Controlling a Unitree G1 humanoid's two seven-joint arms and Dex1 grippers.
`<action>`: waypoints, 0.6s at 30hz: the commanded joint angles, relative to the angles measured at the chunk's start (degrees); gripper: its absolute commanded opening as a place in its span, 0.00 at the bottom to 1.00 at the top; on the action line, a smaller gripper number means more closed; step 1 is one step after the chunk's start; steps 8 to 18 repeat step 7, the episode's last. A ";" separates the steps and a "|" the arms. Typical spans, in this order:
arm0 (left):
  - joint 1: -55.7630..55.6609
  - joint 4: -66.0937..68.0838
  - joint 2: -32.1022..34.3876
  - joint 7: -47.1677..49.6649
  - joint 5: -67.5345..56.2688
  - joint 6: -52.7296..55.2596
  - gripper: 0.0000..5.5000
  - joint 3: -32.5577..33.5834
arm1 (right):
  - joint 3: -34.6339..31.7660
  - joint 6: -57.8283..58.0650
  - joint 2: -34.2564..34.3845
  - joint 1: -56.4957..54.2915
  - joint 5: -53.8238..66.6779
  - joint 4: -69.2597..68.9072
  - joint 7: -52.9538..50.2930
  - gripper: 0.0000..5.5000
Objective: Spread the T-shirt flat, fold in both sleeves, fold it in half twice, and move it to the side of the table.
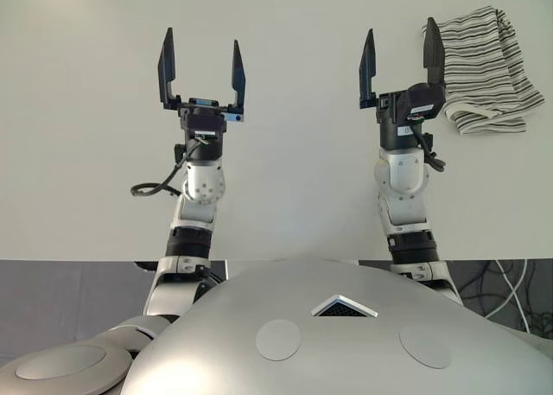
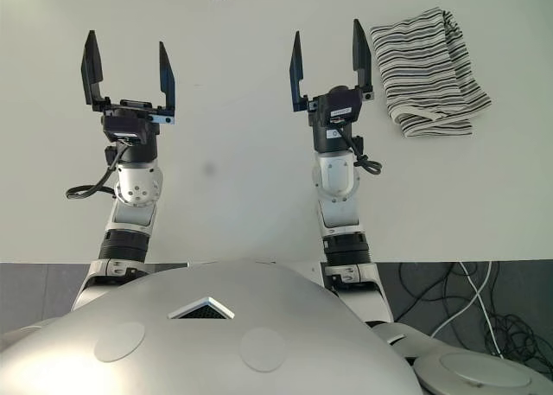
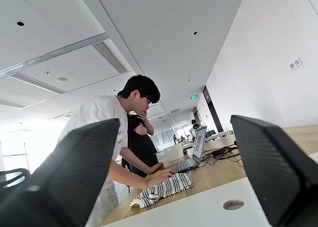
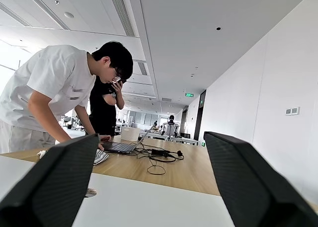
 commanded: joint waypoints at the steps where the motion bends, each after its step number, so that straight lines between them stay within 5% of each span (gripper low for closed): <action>1: 0.32 -1.15 0.19 0.50 0.38 1.10 0.75 0.26 | -0.21 -0.27 0.49 -0.04 -0.29 -0.23 -0.39 0.71; 18: 0.47 -1.92 0.20 0.35 0.15 1.33 0.75 0.02 | -0.16 -0.17 0.70 0.04 -0.69 -0.30 -0.39 0.71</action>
